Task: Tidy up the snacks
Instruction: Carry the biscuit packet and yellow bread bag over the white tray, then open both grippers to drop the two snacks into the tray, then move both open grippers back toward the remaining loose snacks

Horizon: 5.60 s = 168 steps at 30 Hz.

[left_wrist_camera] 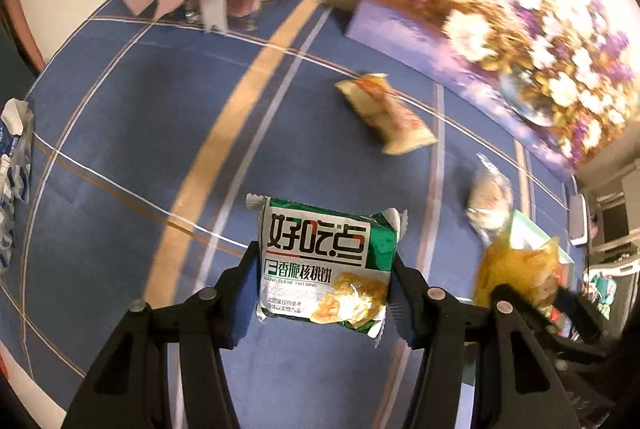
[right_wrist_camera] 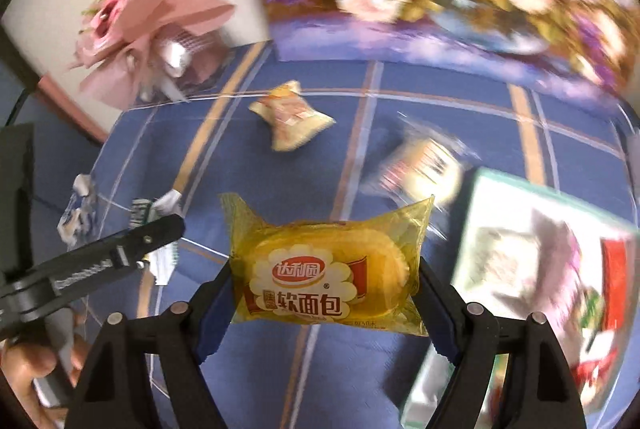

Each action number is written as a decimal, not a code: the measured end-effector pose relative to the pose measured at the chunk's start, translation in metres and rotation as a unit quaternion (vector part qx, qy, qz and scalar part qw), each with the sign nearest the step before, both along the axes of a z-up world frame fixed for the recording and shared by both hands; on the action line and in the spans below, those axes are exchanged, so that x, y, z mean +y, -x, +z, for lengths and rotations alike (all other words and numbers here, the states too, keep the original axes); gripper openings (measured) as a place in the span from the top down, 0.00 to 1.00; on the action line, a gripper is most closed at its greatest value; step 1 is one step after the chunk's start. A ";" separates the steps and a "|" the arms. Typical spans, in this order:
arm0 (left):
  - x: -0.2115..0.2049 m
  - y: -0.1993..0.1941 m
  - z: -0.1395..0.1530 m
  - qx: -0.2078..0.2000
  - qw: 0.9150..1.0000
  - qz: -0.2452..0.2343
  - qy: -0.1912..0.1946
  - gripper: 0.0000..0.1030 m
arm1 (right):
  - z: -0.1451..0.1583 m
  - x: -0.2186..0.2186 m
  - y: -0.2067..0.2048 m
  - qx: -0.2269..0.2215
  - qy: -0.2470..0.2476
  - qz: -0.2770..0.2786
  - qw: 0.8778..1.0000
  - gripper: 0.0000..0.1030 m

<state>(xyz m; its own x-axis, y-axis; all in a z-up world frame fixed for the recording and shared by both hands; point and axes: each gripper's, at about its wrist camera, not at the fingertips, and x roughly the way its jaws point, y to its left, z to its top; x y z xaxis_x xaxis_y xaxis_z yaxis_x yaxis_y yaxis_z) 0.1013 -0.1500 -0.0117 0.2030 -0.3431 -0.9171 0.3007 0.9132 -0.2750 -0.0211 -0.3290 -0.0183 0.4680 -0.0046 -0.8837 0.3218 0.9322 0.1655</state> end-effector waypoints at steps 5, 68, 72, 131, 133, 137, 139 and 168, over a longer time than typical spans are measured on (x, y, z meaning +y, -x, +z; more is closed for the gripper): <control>-0.028 0.023 0.010 -0.004 1.000 -0.017 0.009 0.43 | 0.000 -0.026 0.030 -0.014 -0.014 -0.051 0.998 0.19; -0.278 0.096 -0.033 -0.040 0.989 -0.141 0.015 0.43 | -0.039 -0.257 0.123 0.009 -0.015 -0.290 0.957 0.19; -0.273 0.098 -0.032 -0.042 0.989 -0.139 0.017 0.42 | -0.040 -0.257 0.121 0.017 -0.013 -0.288 0.957 0.19; -0.210 0.050 -0.005 -0.082 0.996 -0.019 -0.039 0.13 | -0.011 -0.229 0.099 0.026 0.039 -0.237 0.970 0.00; -0.205 0.047 -0.004 -0.082 0.996 -0.013 -0.040 0.13 | -0.009 -0.223 0.094 0.028 0.050 -0.226 0.973 0.00; -0.189 0.036 0.001 -0.085 0.995 0.005 -0.042 0.13 | -0.005 -0.213 0.087 0.020 0.050 -0.217 0.975 0.00; -0.180 0.032 0.003 -0.088 0.995 0.013 -0.044 0.13 | -0.003 -0.208 0.083 0.013 0.045 -0.214 0.976 0.00; -0.088 -0.020 -0.003 -0.057 0.996 0.022 -0.059 0.13 | 0.001 -0.136 0.013 -0.016 -0.003 -0.115 0.993 0.00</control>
